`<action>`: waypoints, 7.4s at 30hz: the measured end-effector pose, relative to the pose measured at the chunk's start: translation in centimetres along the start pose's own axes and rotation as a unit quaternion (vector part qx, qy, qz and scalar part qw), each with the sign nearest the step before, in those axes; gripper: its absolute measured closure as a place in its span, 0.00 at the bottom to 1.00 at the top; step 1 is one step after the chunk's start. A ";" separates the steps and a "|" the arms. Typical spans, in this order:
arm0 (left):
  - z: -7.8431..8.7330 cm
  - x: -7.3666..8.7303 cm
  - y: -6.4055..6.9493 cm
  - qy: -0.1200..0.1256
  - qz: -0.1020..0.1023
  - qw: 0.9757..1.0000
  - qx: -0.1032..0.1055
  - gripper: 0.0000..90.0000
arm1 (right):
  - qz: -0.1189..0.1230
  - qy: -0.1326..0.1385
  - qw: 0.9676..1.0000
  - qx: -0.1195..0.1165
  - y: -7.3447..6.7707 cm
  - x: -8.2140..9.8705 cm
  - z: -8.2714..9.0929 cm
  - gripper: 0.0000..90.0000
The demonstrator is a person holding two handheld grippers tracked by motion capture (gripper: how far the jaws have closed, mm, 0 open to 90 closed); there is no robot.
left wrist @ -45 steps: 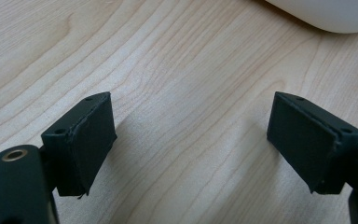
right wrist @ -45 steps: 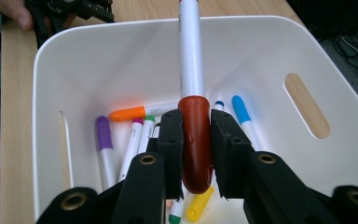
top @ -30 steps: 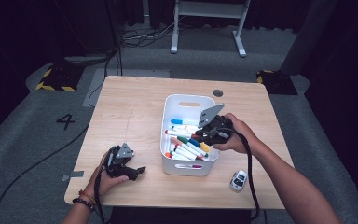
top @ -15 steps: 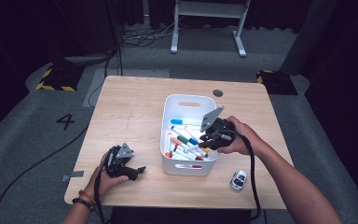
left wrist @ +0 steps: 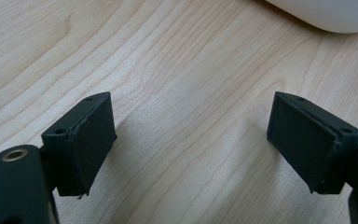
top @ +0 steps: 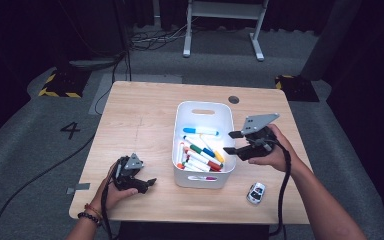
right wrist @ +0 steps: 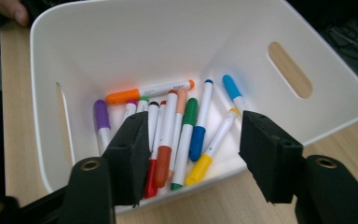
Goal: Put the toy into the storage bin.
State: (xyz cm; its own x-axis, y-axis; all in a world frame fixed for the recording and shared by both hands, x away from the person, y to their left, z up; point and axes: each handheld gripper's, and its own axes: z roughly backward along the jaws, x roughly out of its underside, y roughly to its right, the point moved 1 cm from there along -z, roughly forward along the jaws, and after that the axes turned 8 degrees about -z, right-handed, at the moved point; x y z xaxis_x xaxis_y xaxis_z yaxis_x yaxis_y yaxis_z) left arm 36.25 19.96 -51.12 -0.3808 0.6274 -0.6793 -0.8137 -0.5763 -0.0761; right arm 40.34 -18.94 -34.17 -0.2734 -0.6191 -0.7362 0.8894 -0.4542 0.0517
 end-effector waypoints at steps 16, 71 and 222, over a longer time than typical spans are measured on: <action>0.0 0.0 0.0 0.001 0.001 1.000 0.000 0.17 | -0.063 0.075 0.994 0.052 0.0 7.7 4.8 0.25; 0.0 0.0 0.0 0.000 0.001 1.000 0.000 0.17 | -0.142 0.004 0.989 0.049 -3.4 21.2 -1.6 0.27; 0.0 0.0 0.0 -0.001 0.001 1.000 -0.002 0.17 | -0.026 0.044 0.998 0.033 1.8 -1.5 -3.7 0.28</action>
State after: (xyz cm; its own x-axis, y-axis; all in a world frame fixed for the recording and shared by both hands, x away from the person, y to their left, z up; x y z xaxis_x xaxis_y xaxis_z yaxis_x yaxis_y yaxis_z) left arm 36.25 19.92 -51.09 -0.3837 0.6270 -0.6779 -0.8108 -0.5801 -0.0777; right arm 43.69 -16.39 -35.46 -0.2828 -0.5369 -0.7948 0.8483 -0.5268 0.0540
